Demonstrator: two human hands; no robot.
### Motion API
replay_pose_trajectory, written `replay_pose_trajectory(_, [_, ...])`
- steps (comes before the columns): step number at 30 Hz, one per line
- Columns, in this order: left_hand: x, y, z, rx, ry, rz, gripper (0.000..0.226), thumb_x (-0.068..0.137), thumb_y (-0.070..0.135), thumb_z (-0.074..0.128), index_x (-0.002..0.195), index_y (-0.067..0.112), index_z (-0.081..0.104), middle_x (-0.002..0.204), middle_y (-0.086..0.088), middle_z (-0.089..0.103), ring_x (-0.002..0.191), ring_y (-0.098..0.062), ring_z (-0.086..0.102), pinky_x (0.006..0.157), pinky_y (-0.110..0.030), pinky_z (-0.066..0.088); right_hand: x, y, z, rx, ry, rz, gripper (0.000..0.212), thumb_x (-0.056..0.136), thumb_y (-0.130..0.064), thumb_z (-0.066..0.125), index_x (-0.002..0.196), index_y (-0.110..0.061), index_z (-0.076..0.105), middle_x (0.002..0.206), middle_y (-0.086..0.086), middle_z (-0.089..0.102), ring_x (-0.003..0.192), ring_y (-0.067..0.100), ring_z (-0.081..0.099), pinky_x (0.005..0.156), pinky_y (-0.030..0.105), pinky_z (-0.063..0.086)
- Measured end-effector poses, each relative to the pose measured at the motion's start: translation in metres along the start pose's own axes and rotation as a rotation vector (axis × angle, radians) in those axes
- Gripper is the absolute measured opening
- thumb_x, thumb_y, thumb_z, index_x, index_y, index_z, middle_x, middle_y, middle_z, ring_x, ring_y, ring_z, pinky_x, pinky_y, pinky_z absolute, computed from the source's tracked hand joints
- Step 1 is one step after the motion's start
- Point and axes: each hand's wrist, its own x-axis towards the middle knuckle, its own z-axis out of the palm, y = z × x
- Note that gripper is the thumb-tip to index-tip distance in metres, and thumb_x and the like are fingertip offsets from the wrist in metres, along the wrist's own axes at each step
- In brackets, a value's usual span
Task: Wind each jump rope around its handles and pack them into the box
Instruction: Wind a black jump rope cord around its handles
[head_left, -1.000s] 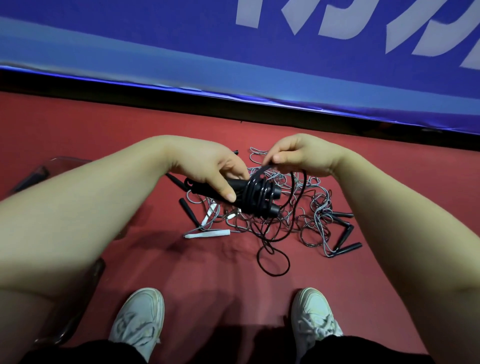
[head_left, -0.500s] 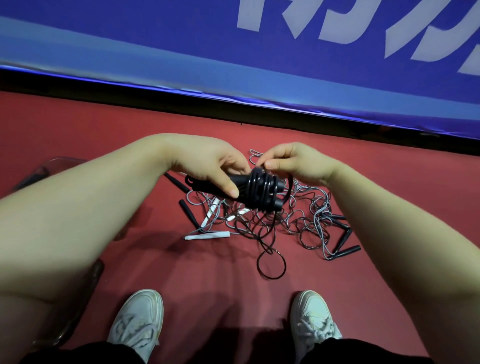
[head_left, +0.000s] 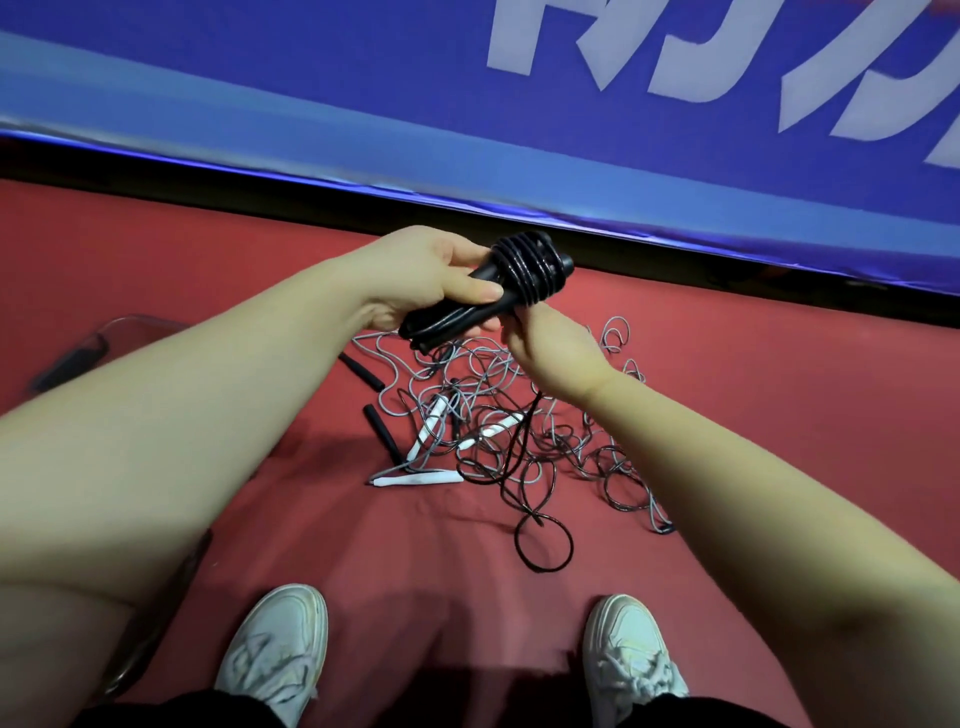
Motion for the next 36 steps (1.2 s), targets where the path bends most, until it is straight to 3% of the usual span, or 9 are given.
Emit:
replay_pose_trajectory(3, [0.0, 0.004, 0.0, -0.115, 0.007, 0.0, 0.032, 0.081, 0.014, 0.072, 0.112, 0.015, 0.066, 0.102, -0.007, 0.071, 0.088, -0.024, 0.07, 0.081, -0.042, 0.057, 0.004, -0.008, 0.006, 0.172, 0.072, 0.016, 0.023, 0.091, -0.011, 0.04, 0.107, -0.005, 0.056, 0.104, 0.019, 0.06, 0.092, 0.033, 0.056, 0.073, 0.036, 0.043])
replay_pose_trajectory(5, [-0.001, 0.006, 0.002, -0.298, -0.021, -0.016, 0.028, 0.087, -0.003, 0.06, 0.113, 0.008, 0.062, 0.094, -0.009, 0.07, 0.072, -0.019, 0.071, 0.063, -0.03, 0.059, 0.008, -0.015, 0.004, 0.376, -0.008, 0.094, 0.022, 0.086, -0.016, 0.036, 0.093, -0.011, 0.056, 0.088, 0.009, 0.059, 0.073, 0.019, 0.053, 0.064, 0.03, 0.039])
replay_pose_trajectory(9, [-0.004, 0.006, 0.001, -0.466, 0.018, -0.028, 0.023, 0.089, -0.008, 0.053, 0.1, 0.009, 0.061, 0.088, -0.009, 0.067, 0.064, -0.018, 0.07, 0.058, -0.028, 0.059, 0.003, -0.017, 0.003, 0.912, -0.127, 0.188, 0.019, 0.08, -0.017, 0.035, 0.073, -0.014, 0.053, 0.052, -0.007, 0.039, 0.042, 0.005, 0.029, 0.042, 0.019, 0.022])
replay_pose_trajectory(12, [-0.001, 0.004, 0.002, -0.553, 0.094, -0.055, 0.019, 0.089, -0.007, 0.054, 0.101, 0.007, 0.06, 0.087, -0.011, 0.066, 0.062, -0.019, 0.069, 0.058, -0.029, 0.059, 0.0, -0.015, 0.003, 0.983, -0.158, 0.144, 0.023, 0.101, -0.019, 0.032, 0.084, -0.015, 0.046, 0.056, -0.003, 0.035, 0.042, 0.004, 0.027, 0.043, 0.02, 0.021])
replay_pose_trajectory(18, [0.003, -0.008, -0.001, -0.538, 0.216, -0.076, 0.033, 0.088, -0.007, 0.056, 0.118, 0.007, 0.058, 0.085, -0.012, 0.066, 0.06, -0.017, 0.07, 0.053, -0.027, 0.057, -0.006, -0.001, 0.004, 0.942, -0.296, 0.15, 0.03, 0.104, -0.021, 0.03, 0.079, -0.017, 0.046, 0.051, -0.013, 0.038, 0.045, 0.006, 0.027, 0.05, 0.026, 0.019])
replay_pose_trajectory(24, [0.006, -0.019, -0.005, -0.476, 0.304, -0.093, 0.039, 0.086, -0.008, 0.058, 0.124, 0.002, 0.054, 0.092, -0.011, 0.066, 0.059, -0.016, 0.069, 0.053, -0.027, 0.057, -0.001, 0.006, -0.017, 0.478, -0.294, 0.152, 0.027, 0.103, -0.018, 0.032, 0.085, -0.014, 0.051, 0.069, -0.004, 0.051, 0.058, 0.011, 0.044, 0.047, 0.013, 0.036])
replay_pose_trajectory(28, [0.009, -0.015, -0.004, -0.456, 0.317, -0.091, 0.037, 0.087, -0.007, 0.059, 0.123, -0.002, 0.053, 0.092, -0.011, 0.067, 0.06, -0.017, 0.07, 0.058, -0.03, 0.059, 0.0, 0.017, -0.019, 0.206, -0.13, 0.064, 0.027, 0.102, -0.021, 0.034, 0.105, -0.01, 0.059, 0.074, 0.0, 0.054, 0.066, 0.017, 0.048, 0.063, 0.027, 0.04])
replay_pose_trajectory(31, [0.009, -0.011, -0.003, -0.446, 0.286, -0.075, 0.035, 0.086, -0.007, 0.059, 0.121, -0.002, 0.055, 0.093, -0.011, 0.067, 0.061, -0.018, 0.07, 0.057, -0.029, 0.059, -0.008, 0.024, -0.012, 0.347, -0.285, 0.169, 0.028, 0.102, -0.012, 0.035, 0.121, -0.006, 0.055, 0.091, 0.005, 0.065, 0.074, 0.012, 0.055, 0.065, 0.018, 0.042])
replay_pose_trajectory(36, [0.006, -0.004, 0.001, -0.427, 0.232, -0.047, 0.027, 0.086, -0.01, 0.058, 0.111, 0.002, 0.059, 0.088, -0.01, 0.067, 0.061, -0.017, 0.069, 0.058, -0.031, 0.058, -0.012, 0.034, -0.006, 0.681, -0.404, 0.279, 0.059, 0.092, -0.001, 0.051, 0.146, -0.013, 0.03, 0.144, 0.003, 0.042, 0.134, 0.014, 0.037, 0.111, 0.027, 0.028])
